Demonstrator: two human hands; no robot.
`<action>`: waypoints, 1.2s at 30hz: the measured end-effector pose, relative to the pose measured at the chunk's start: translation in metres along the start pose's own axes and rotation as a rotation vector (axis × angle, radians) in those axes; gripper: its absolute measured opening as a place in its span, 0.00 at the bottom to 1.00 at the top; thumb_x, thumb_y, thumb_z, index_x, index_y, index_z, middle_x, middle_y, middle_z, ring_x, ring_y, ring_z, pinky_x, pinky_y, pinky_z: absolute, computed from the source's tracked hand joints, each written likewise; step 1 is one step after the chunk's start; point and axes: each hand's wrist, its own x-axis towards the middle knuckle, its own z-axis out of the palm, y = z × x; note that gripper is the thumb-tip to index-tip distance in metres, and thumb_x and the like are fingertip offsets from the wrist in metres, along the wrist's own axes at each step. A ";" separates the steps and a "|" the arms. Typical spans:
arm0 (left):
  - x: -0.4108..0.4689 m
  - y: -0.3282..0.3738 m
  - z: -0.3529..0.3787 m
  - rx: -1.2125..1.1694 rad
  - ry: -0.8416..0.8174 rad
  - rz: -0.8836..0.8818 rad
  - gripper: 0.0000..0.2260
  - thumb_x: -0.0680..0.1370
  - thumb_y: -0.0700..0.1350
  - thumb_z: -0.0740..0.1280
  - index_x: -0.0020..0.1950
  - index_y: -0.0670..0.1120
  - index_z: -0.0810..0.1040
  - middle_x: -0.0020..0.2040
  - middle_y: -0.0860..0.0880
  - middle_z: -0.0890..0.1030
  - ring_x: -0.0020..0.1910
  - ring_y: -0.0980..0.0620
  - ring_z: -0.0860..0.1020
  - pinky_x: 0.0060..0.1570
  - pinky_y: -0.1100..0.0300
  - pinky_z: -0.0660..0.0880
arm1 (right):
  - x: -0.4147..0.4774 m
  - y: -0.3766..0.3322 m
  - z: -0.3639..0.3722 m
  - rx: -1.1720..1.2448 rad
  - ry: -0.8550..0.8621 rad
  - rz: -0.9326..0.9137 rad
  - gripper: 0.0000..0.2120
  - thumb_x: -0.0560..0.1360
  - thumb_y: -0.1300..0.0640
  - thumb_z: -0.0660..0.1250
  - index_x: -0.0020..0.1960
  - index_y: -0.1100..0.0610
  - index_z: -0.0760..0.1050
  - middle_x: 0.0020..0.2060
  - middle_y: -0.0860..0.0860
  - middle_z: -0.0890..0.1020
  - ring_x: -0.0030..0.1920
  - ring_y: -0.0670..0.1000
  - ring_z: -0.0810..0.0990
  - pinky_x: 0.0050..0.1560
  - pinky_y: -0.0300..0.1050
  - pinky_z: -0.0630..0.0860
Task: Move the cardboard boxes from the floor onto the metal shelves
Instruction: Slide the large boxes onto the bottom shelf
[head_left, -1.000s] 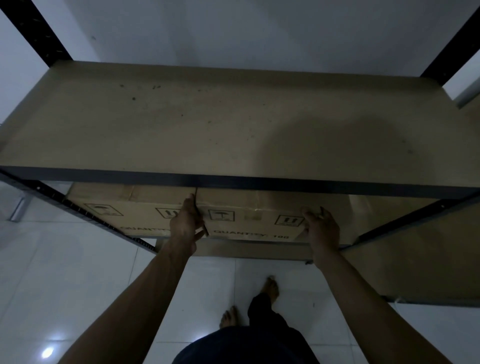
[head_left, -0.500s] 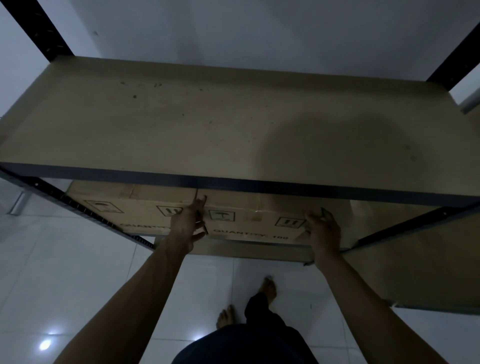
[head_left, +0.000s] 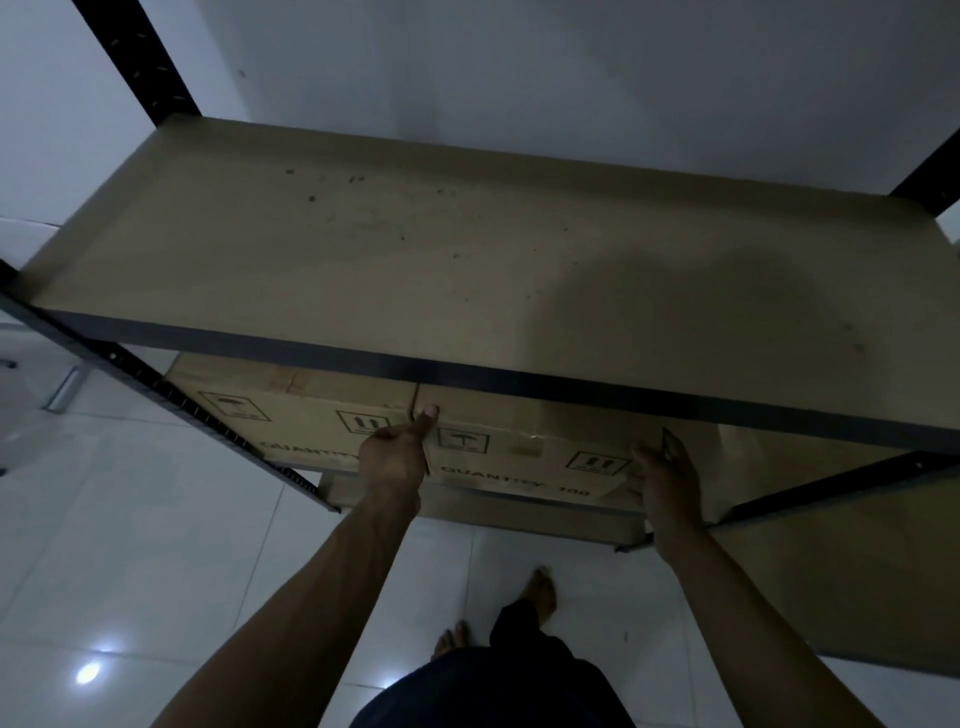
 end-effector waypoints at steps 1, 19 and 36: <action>0.000 -0.001 0.000 0.005 0.007 0.009 0.17 0.71 0.54 0.78 0.45 0.43 0.78 0.42 0.48 0.79 0.50 0.51 0.79 0.69 0.50 0.70 | 0.001 0.000 0.000 -0.012 0.000 -0.002 0.31 0.82 0.57 0.65 0.81 0.50 0.57 0.69 0.53 0.74 0.46 0.49 0.80 0.37 0.42 0.74; -0.019 -0.009 -0.020 0.154 -0.247 -0.011 0.07 0.79 0.43 0.69 0.53 0.40 0.81 0.55 0.39 0.83 0.45 0.48 0.80 0.44 0.57 0.74 | -0.026 -0.006 0.001 -0.155 0.031 -0.018 0.30 0.82 0.50 0.66 0.80 0.52 0.59 0.71 0.56 0.73 0.67 0.59 0.75 0.67 0.61 0.74; -0.115 -0.088 -0.066 0.441 -0.616 0.003 0.04 0.80 0.40 0.66 0.50 0.43 0.81 0.47 0.44 0.85 0.42 0.48 0.82 0.43 0.55 0.77 | -0.202 0.115 -0.060 -0.426 -0.069 0.027 0.29 0.81 0.45 0.64 0.27 0.51 0.56 0.21 0.46 0.64 0.23 0.43 0.64 0.26 0.38 0.61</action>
